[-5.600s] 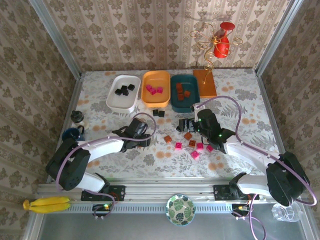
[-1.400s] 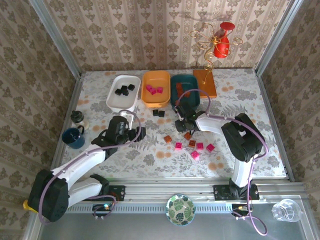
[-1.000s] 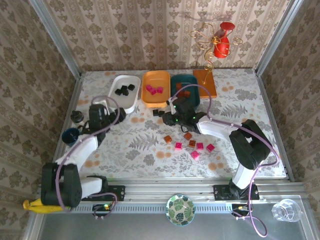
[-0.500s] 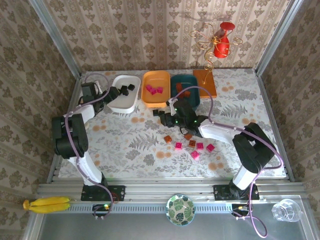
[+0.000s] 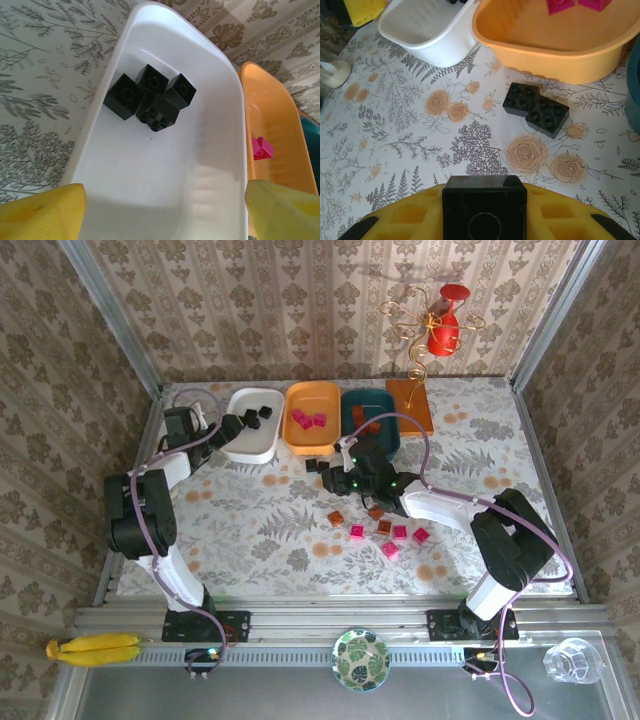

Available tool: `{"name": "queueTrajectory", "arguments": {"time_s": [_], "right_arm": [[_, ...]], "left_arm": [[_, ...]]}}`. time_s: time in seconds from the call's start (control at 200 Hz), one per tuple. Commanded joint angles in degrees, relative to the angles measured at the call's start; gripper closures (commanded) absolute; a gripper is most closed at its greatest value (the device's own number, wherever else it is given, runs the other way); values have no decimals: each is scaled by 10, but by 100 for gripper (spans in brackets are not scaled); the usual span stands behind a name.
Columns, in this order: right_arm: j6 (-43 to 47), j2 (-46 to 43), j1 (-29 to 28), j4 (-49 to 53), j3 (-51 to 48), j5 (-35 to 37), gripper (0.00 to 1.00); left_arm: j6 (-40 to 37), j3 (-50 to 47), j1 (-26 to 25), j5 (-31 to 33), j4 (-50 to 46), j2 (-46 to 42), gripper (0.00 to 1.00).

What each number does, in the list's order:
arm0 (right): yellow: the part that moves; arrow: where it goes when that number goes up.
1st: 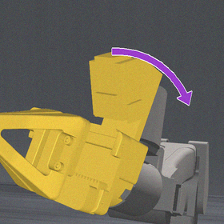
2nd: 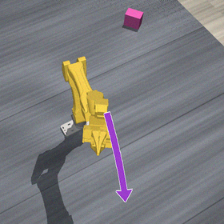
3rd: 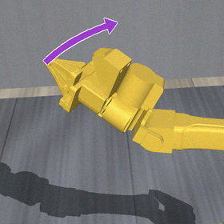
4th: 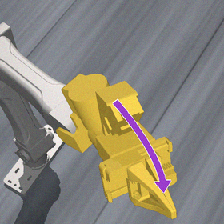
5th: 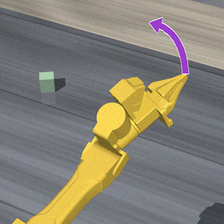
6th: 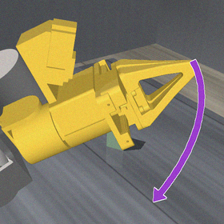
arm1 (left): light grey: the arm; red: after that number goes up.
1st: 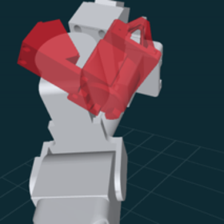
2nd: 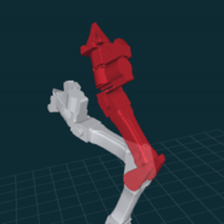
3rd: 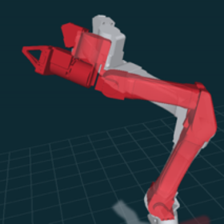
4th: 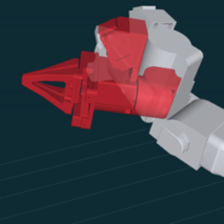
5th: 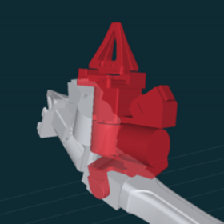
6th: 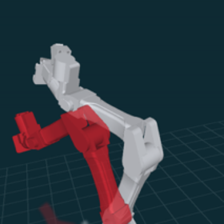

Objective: Sort the legos into containers by color
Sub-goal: Move the container to the top-center of the table, then place the lego in the container.

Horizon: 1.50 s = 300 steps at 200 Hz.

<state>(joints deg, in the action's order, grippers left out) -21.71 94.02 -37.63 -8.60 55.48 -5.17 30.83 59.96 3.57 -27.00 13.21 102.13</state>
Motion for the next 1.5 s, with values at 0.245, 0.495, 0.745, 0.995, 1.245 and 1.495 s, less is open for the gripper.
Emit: {"name": "queueTrajectory", "arguments": {"time_s": [0.245,0.495,0.745,0.995,1.245,1.495], "right_arm": [[-15,54,-31,-62,66,-6,67],[-50,199,-46,-124,221,8,67],[-84,352,-52,-122,406,30,66],[-84,496,-47,-9,629,61,54],[-42,440,-41,54,645,27,30],[25,149,-27,-4,300,76,23]], "left_arm": [[72,-76,29,-10,119,-61,17],[122,-231,7,-2,167,-178,17],[97,-314,-8,67,77,-344,16],[63,-341,-14,108,-11,-466,15],[62,-339,-40,77,-34,-490,15],[-14,-325,-209,183,-42,-428,16]]}}
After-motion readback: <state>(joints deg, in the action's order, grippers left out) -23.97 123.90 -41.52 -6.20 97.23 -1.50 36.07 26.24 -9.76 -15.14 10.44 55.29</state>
